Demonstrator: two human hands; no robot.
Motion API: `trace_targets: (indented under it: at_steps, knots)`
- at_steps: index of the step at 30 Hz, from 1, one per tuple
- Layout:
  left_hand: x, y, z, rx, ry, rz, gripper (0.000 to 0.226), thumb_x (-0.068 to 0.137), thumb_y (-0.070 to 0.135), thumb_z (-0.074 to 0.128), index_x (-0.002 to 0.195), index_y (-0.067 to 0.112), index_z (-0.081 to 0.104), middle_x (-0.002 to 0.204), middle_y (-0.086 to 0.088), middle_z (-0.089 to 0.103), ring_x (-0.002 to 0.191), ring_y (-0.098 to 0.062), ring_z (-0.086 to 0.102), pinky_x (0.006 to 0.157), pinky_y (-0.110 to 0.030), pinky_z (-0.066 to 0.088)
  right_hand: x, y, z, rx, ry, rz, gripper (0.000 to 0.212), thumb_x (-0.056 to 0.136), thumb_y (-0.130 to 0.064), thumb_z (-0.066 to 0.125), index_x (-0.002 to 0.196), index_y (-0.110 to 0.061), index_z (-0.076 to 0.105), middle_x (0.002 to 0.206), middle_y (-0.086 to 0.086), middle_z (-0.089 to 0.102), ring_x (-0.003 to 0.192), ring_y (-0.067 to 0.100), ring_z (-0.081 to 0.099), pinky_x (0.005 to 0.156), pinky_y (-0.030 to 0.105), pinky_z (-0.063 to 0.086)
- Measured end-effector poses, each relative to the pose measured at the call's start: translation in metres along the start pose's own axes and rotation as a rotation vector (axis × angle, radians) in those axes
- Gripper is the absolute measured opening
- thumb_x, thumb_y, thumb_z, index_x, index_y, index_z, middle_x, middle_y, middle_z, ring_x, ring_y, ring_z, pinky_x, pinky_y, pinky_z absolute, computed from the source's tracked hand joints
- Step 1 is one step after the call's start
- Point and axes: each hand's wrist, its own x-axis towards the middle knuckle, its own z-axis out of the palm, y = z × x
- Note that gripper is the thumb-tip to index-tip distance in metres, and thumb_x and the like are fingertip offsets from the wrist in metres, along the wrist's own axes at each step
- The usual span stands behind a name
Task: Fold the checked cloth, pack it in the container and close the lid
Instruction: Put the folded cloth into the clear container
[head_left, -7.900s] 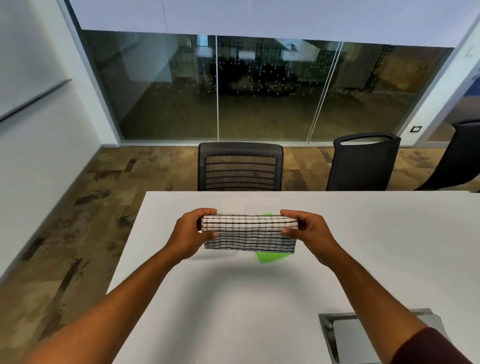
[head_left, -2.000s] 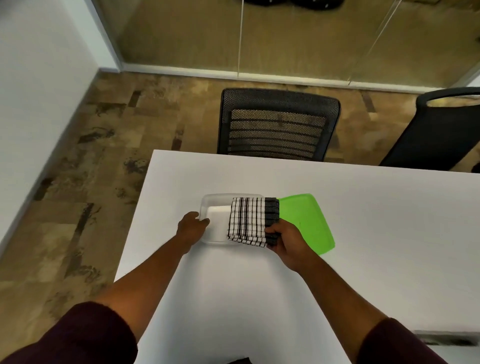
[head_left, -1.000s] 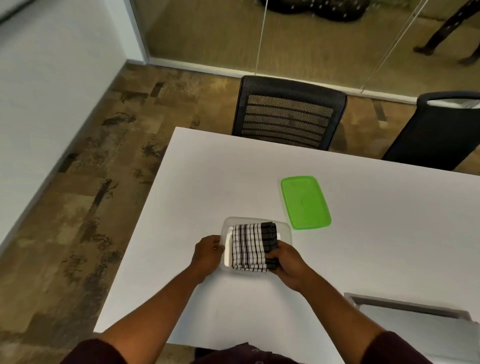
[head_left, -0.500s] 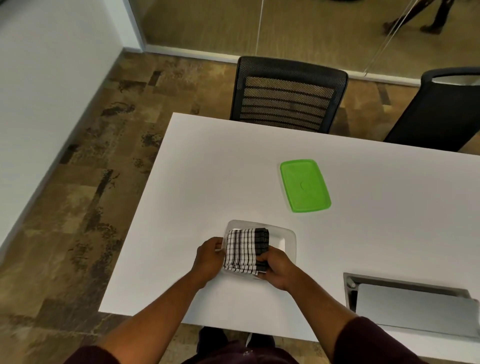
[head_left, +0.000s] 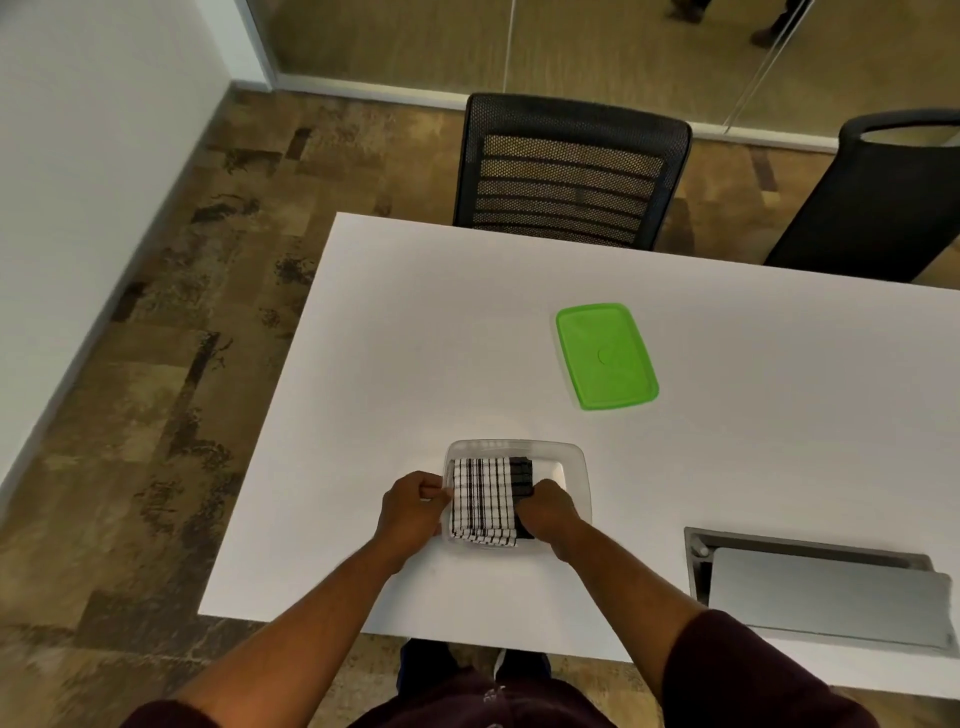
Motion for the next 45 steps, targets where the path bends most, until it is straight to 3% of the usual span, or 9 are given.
trace_targets:
  at_steps: [4, 6, 10, 14, 20, 31, 37, 42, 45]
  knots:
    - [0.001, 0.002, -0.002, 0.004, -0.022, -0.005, 0.014, 0.093, 0.013, 0.070, 0.105, 0.006, 0.067, 0.104, -0.017, 0.070, 0.098, -0.034, 0.071, 0.077, -0.050, 0.064, -0.002, 0.006, 0.003, -0.015, 0.121, -0.044, 0.010, 0.086, -0.007, 0.056, 0.079, -0.014, 0.057, 0.084, 0.004, 0.063, 0.086, 0.024, 0.063, 0.080, 0.037, 0.057]
    - [0.001, 0.001, -0.003, -0.002, -0.031, -0.007, 0.014, 0.094, 0.014, 0.070, 0.106, 0.007, 0.066, 0.105, -0.017, 0.071, 0.098, -0.034, 0.072, 0.078, -0.050, 0.064, -0.001, 0.010, 0.004, 0.017, 0.146, -0.064, 0.007, 0.085, -0.007, 0.059, 0.090, -0.012, 0.060, 0.091, 0.004, 0.066, 0.093, 0.026, 0.065, 0.084, 0.038, 0.058]
    - [0.000, -0.002, -0.004, -0.006, -0.044, -0.014, 0.016, 0.093, 0.015, 0.071, 0.107, 0.008, 0.066, 0.105, -0.013, 0.071, 0.097, -0.031, 0.072, 0.078, -0.049, 0.064, -0.003, 0.015, 0.009, -0.011, 0.200, -0.125, 0.039, 0.087, -0.016, 0.069, 0.123, -0.008, 0.057, 0.122, 0.011, 0.065, 0.108, 0.027, 0.064, 0.089, 0.034, 0.052]
    - [0.002, -0.003, -0.006, 0.006, -0.058, -0.008, 0.016, 0.092, 0.016, 0.072, 0.106, 0.010, 0.066, 0.105, -0.013, 0.070, 0.097, -0.030, 0.072, 0.077, -0.047, 0.065, -0.011, 0.012, 0.014, -0.205, 0.415, -0.381, 0.042, 0.083, -0.028, 0.072, 0.122, -0.019, 0.058, 0.119, 0.005, 0.056, 0.111, 0.028, 0.056, 0.088, 0.040, 0.051]
    - [0.004, -0.002, -0.005, 0.033, -0.039, 0.014, 0.014, 0.092, 0.013, 0.072, 0.104, 0.009, 0.067, 0.100, -0.012, 0.071, 0.094, -0.031, 0.073, 0.076, -0.049, 0.064, -0.007, 0.002, 0.034, -0.537, 0.090, -0.498, 0.081, 0.075, -0.047, 0.080, 0.145, -0.040, 0.039, 0.135, 0.005, 0.037, 0.127, 0.027, 0.038, 0.099, 0.044, 0.050]
    - [0.008, 0.000, -0.006, 0.069, -0.046, 0.039, 0.020, 0.090, 0.012, 0.073, 0.107, 0.003, 0.065, 0.105, -0.018, 0.070, 0.096, -0.035, 0.071, 0.078, -0.049, 0.064, 0.009, -0.006, 0.045, -0.652, 0.118, -0.474, 0.092, 0.065, -0.042, 0.090, 0.141, -0.050, 0.039, 0.135, 0.005, 0.037, 0.128, 0.030, 0.036, 0.096, 0.046, 0.053]
    - [0.013, 0.001, -0.013, 0.074, -0.067, 0.042, 0.022, 0.090, 0.012, 0.074, 0.108, 0.004, 0.066, 0.108, -0.018, 0.069, 0.099, -0.033, 0.071, 0.078, -0.046, 0.064, 0.006, -0.005, 0.038, -0.557, 0.084, -0.513, 0.083, 0.071, -0.045, 0.084, 0.144, -0.041, 0.044, 0.133, 0.005, 0.041, 0.125, 0.026, 0.038, 0.098, 0.045, 0.051]
    - [0.017, 0.009, -0.017, 0.102, -0.039, 0.085, 0.031, 0.090, 0.025, 0.076, 0.117, 0.014, 0.065, 0.111, -0.003, 0.068, 0.103, -0.024, 0.068, 0.088, -0.043, 0.060, -0.007, 0.003, 0.015, -0.139, 0.259, -0.589, 0.022, 0.084, -0.020, 0.075, 0.105, -0.017, 0.072, 0.096, -0.004, 0.066, 0.081, 0.008, 0.060, 0.077, 0.030, 0.050]
    - [0.023, 0.020, -0.017, 0.126, 0.055, 0.133, 0.025, 0.095, 0.025, 0.069, 0.117, 0.015, 0.067, 0.109, 0.002, 0.069, 0.104, -0.019, 0.066, 0.088, -0.029, 0.052, -0.016, 0.002, -0.006, 0.011, 0.367, -0.563, 0.010, 0.087, -0.012, 0.070, 0.094, -0.016, 0.075, 0.088, -0.005, 0.074, 0.078, 0.010, 0.067, 0.076, 0.031, 0.056]
